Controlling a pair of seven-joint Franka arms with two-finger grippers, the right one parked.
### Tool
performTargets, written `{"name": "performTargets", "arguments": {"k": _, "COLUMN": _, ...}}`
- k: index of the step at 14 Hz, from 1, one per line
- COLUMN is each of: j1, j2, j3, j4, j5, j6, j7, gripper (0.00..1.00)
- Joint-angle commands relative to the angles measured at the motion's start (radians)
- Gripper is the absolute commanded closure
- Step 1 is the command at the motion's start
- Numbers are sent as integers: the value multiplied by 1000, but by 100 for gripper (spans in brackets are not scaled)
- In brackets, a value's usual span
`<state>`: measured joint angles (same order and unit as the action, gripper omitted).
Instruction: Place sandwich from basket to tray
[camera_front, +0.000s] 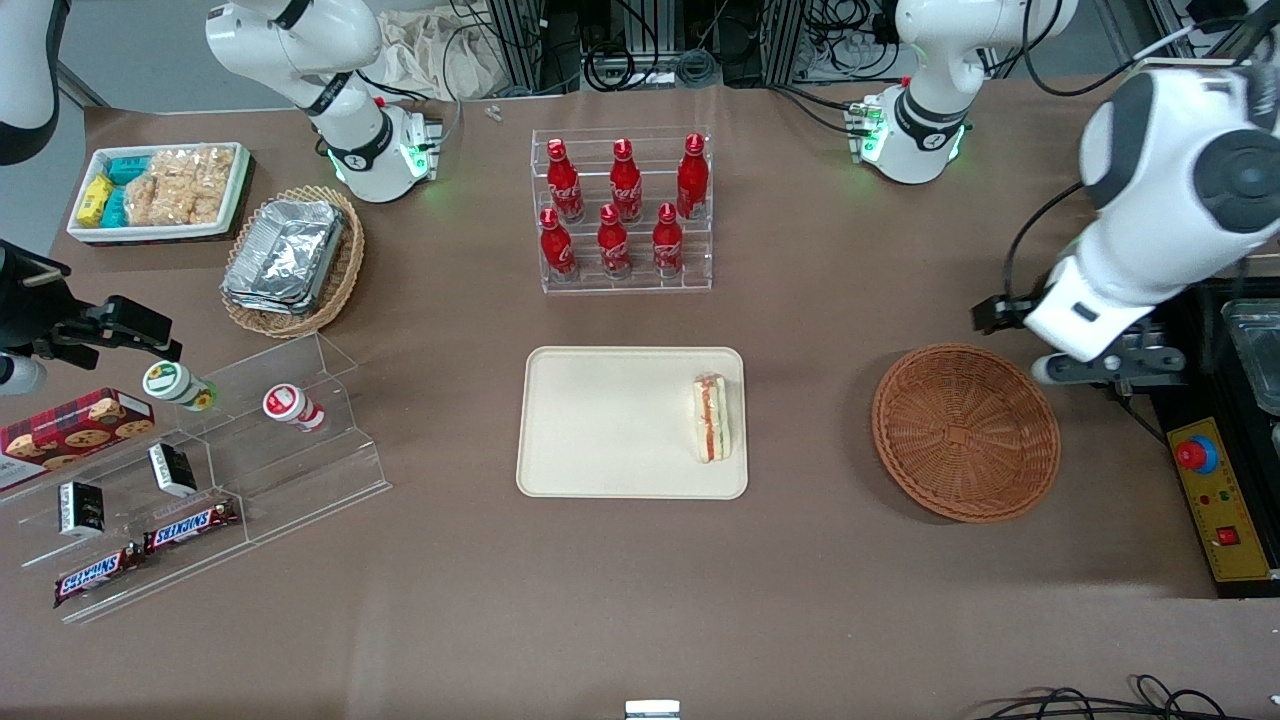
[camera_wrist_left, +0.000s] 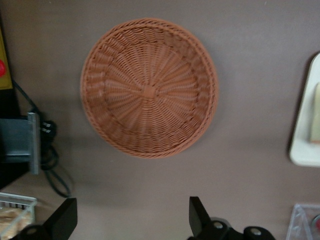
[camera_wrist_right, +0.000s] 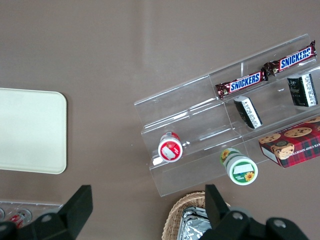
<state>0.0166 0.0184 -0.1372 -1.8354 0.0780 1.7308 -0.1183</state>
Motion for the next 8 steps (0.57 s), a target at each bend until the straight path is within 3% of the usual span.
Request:
{"name": "performTargets", "arguments": {"k": 1, "j1": 3, "j2": -43, "j3": 62, "j4": -24, "j5": -23, "j6": -34, "j7": 156, "gripper": 0}}
{"name": "performTargets", "arguments": {"k": 4, "j1": 6, "j2": -23, "j3": 117, "j4": 48, "j5": -49, "j6": -80, "j7": 213, "gripper": 0}}
{"name": "performTargets", "arguments": {"k": 8, "j1": 8, "j2": 54, "j3": 117, "j4": 168, "j5": -53, "j6": -146, "j7": 281, "gripper": 0}}
